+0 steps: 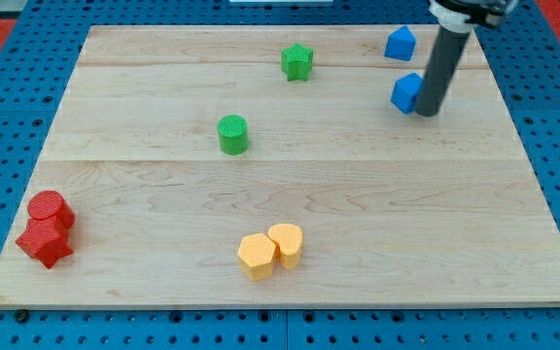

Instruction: Move the blue cube to the bottom right side of the blue triangle

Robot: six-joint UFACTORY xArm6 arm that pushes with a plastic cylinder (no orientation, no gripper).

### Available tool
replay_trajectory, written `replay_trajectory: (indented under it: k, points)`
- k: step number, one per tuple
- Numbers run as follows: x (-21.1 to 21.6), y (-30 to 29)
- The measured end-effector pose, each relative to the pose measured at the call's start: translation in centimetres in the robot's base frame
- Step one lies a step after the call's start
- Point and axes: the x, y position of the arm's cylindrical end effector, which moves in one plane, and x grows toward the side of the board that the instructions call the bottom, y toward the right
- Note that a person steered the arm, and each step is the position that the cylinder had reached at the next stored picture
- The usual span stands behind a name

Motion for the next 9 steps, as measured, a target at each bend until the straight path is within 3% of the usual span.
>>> replay_trajectory:
  k: [2, 4, 5, 7, 9]
  points:
    - [-3.1, -0.6]
    - [-2.5, -6.7]
    - [-3.9, -6.7]
    - [-5.7, 0.1]
    - [-3.9, -1.0]
